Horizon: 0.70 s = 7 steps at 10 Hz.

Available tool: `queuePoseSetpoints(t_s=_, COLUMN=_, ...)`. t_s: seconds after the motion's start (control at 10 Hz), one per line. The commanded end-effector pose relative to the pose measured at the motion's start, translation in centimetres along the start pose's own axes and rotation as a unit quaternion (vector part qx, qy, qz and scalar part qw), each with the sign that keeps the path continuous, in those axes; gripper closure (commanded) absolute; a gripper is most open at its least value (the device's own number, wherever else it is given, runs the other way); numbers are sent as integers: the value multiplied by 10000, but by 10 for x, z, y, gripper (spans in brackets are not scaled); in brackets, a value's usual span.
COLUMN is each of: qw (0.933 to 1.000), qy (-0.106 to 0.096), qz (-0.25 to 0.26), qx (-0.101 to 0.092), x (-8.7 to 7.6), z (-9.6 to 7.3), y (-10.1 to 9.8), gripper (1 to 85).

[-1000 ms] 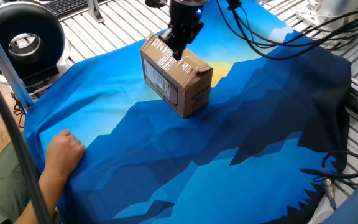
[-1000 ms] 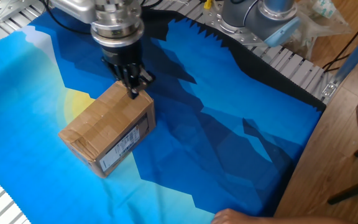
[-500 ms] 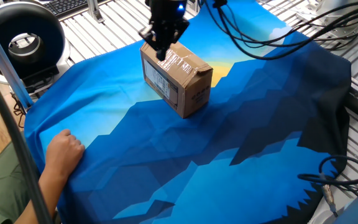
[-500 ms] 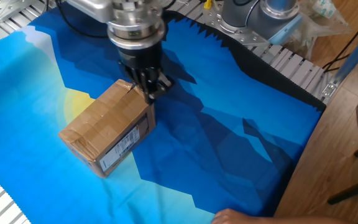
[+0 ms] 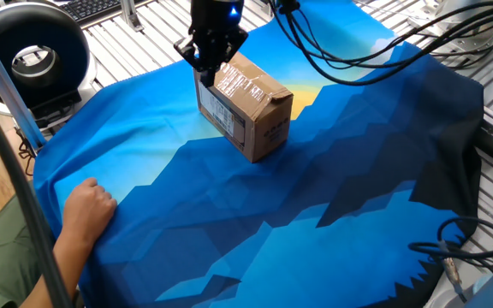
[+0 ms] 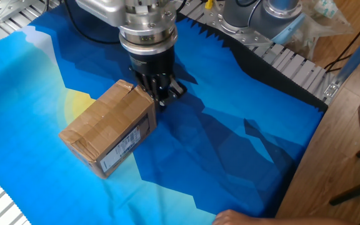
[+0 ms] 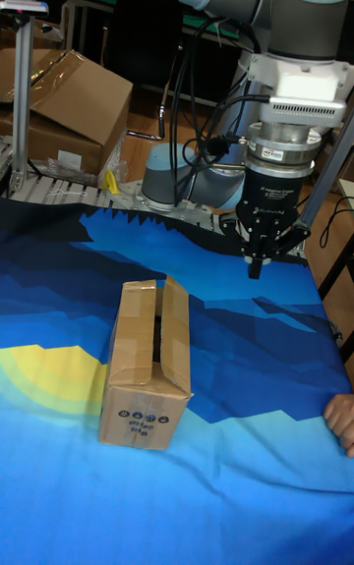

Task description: Open a box

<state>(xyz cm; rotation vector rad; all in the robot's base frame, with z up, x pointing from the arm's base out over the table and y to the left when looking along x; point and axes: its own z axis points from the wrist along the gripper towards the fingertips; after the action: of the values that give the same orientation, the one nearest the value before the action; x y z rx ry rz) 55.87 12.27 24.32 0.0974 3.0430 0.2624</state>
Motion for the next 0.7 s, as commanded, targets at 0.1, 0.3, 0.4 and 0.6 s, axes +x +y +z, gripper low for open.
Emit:
queuePoseSetpoints(t_s=0.1, qw=9997, qy=-134, qz=44, qx=-193, x=-6, z=-3, y=12, gripper=843)
queuePoseSetpoints(t_s=0.3, qw=9995, qy=-314, qz=98, qx=-7, x=-15, z=-3, y=3, gripper=843)
queuePoseSetpoints(t_s=0.4, qw=9991, qy=-412, qz=86, qx=70, x=-20, z=-3, y=-1, gripper=843)
queuePoseSetpoints(t_s=0.6, qw=9992, qy=-384, qz=104, qx=-5, x=-22, z=2, y=4, gripper=843)
